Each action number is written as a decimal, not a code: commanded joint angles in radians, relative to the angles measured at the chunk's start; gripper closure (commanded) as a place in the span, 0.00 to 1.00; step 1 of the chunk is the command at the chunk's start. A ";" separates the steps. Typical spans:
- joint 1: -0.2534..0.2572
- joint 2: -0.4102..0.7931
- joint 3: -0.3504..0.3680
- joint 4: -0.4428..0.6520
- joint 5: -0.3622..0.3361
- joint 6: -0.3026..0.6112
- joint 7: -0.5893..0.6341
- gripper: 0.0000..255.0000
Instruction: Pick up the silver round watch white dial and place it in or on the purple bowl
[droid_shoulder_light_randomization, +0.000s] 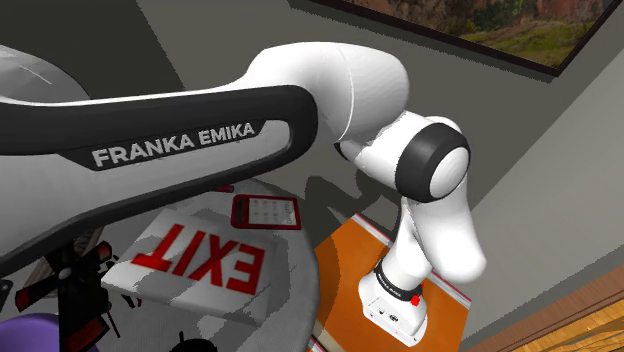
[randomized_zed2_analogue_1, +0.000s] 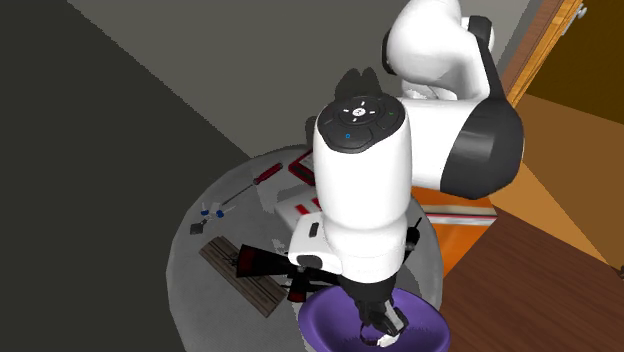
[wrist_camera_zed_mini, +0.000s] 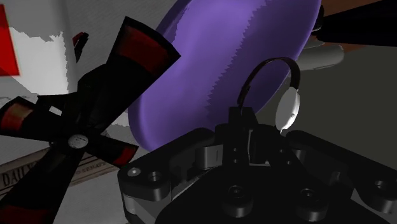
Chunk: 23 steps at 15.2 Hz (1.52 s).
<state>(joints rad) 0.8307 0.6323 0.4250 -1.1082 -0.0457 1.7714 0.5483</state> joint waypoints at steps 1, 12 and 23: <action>-0.004 -0.003 0.000 -0.033 0.001 0.031 -0.002 1.00; -0.014 -0.002 -0.002 -0.112 0.002 0.107 -0.010 1.00; -0.015 -0.012 0.000 -0.026 0.005 0.013 -0.012 0.00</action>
<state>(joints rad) 0.8145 0.6234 0.4239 -1.1640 -0.0414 1.8174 0.5353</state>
